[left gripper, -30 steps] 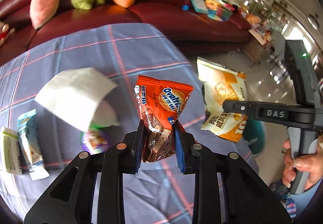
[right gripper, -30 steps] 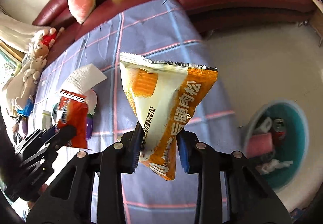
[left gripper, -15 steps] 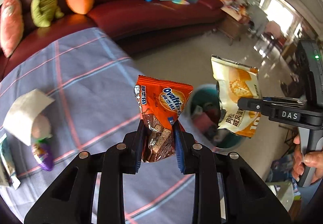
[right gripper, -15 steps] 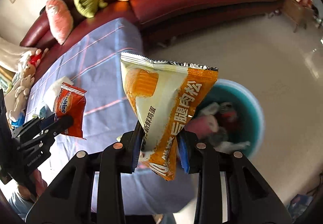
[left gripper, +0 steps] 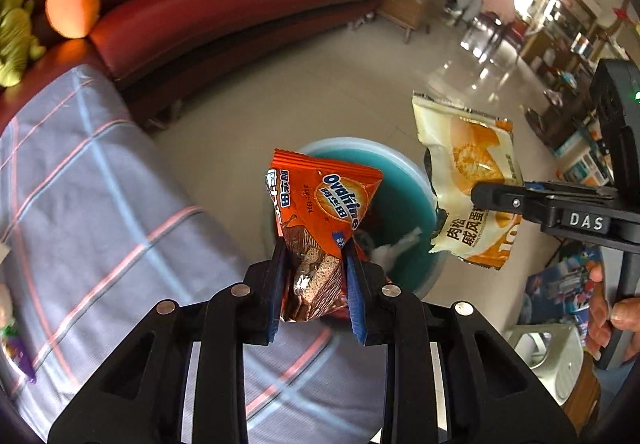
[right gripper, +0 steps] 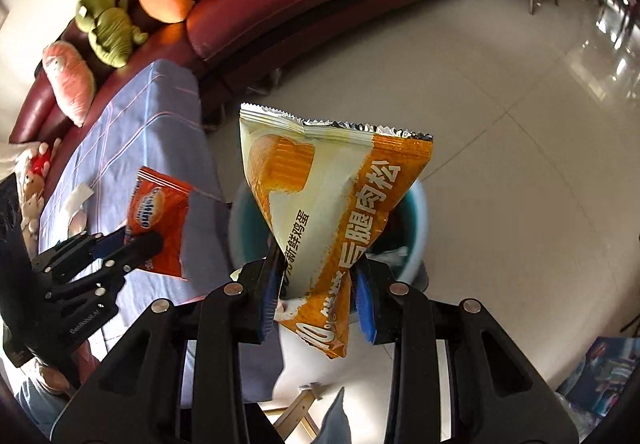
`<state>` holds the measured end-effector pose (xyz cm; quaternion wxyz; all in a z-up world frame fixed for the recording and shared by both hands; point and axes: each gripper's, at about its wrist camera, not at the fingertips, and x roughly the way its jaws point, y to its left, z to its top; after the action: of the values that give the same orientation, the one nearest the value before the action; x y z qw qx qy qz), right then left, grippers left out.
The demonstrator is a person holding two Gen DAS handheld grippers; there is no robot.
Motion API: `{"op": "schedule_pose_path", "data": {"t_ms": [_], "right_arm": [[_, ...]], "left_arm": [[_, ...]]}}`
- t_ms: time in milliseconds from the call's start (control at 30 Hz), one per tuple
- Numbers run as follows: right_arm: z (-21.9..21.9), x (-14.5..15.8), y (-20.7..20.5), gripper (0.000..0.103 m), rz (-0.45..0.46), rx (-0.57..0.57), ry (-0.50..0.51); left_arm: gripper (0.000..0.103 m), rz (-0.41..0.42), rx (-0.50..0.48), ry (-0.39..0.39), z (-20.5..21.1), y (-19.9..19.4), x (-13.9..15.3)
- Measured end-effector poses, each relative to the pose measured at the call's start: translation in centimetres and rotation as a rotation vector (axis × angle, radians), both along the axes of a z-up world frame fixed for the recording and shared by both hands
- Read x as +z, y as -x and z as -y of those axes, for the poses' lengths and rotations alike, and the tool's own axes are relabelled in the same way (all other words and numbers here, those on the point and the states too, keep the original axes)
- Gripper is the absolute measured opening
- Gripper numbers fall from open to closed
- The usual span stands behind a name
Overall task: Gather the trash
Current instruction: 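Carry both packs over the teal bin and open both tools to drop them, then move both open tools back over the table toward the remaining items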
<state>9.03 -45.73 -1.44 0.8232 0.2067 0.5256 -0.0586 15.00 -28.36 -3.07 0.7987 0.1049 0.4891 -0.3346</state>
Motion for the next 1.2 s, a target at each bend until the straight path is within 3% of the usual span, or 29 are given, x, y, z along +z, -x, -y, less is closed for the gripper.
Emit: {"op": "schedule_pose_path", "data": {"t_ms": [233,400,467,567,933,967,1000,1067,1200], "right_arm": [[2.1,-0.3,0.2,0.032,-0.010,-0.049,0.004],[3.0,-0.7,0.3,0.033,-0.022,-0.066,0.005],[3.2,-1.0,0.1,0.033,-0.027,-0.071,0.003],[3.1,-1.0,-0.2,0.033,-0.029,-0.072,0.001],[1.6,-1.3,-2.0,0.037,-0.041,-0.021,0.003],[1.5,-1.4,-2.2,0.044,-0.044,-0.014,-0.002],[1.3,-1.5,-2.4,0.059,-0.047,-0.011,-0.010],[0.9,-1.6,-2.8,0.071,-0.050,-0.008,-0.013],[0.1,-1.5,-3.1,0.078,-0.057,-0.003,-0.014]], "left_arm": [[0.031,-0.040,-0.070,-0.020,3.6,-0.7,-2.8],[0.056,-0.051,-0.075,-0.038,5.1,-1.2,-4.3],[0.072,-0.061,-0.076,-0.044,5.3,-1.4,-4.9],[0.081,-0.044,-0.052,-0.057,4.8,-1.6,-5.0],[0.090,-0.024,0.009,-0.035,1.0,-1.7,-3.1],[0.091,-0.023,0.013,-0.033,0.9,-1.6,-2.9],[0.091,-0.020,0.022,-0.030,0.5,-1.7,-2.7],[0.092,-0.016,0.033,-0.025,0.0,-1.7,-2.3],[0.093,-0.012,0.050,-0.018,-1.1,-1.8,-1.8]]}}
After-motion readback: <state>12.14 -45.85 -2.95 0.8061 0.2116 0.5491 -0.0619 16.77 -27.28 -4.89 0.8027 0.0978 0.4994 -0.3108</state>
